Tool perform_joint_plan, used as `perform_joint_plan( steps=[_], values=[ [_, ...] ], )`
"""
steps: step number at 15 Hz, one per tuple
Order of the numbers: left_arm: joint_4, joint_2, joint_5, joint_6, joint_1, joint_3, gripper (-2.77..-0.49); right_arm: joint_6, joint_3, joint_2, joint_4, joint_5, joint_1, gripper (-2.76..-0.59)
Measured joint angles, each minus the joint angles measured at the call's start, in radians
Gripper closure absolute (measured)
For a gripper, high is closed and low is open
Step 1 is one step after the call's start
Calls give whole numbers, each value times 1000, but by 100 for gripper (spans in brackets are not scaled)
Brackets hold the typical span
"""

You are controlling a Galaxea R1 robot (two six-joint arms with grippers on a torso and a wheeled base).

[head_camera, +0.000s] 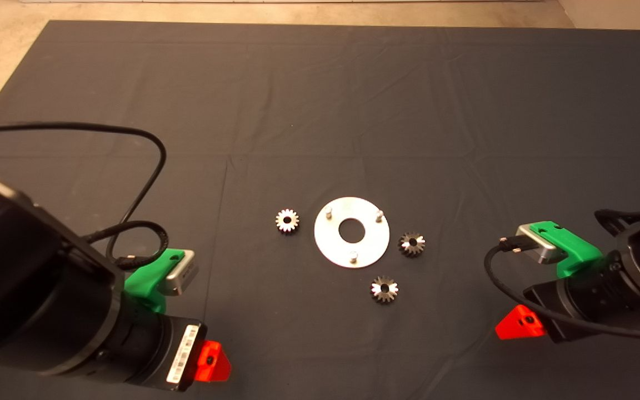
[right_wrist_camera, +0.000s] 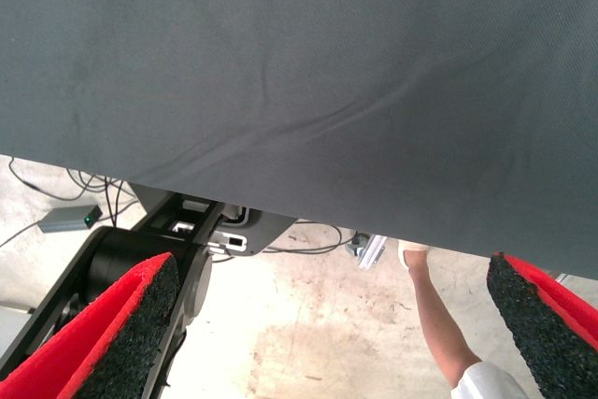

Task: Install three planetary gears onto the carrier pins

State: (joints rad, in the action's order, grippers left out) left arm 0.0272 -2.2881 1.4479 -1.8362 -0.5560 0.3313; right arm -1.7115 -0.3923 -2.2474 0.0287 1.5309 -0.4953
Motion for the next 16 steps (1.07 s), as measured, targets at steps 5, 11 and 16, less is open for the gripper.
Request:
perform_joint_plan(
  steps=[5, 11, 16],
  values=[
    [7, 0, 0, 2, 0, 47, -277, 0, 0, 0, 0, 0, 0, -246],
    [104, -97, 0, 141, 77, 366, -277, 0, 0, 0, 0, 0, 2, -246],
    [161, -158, -46, 194, 154, 516, -277, 0, 0, -3, 0, 1, 3, -246]
  ],
)
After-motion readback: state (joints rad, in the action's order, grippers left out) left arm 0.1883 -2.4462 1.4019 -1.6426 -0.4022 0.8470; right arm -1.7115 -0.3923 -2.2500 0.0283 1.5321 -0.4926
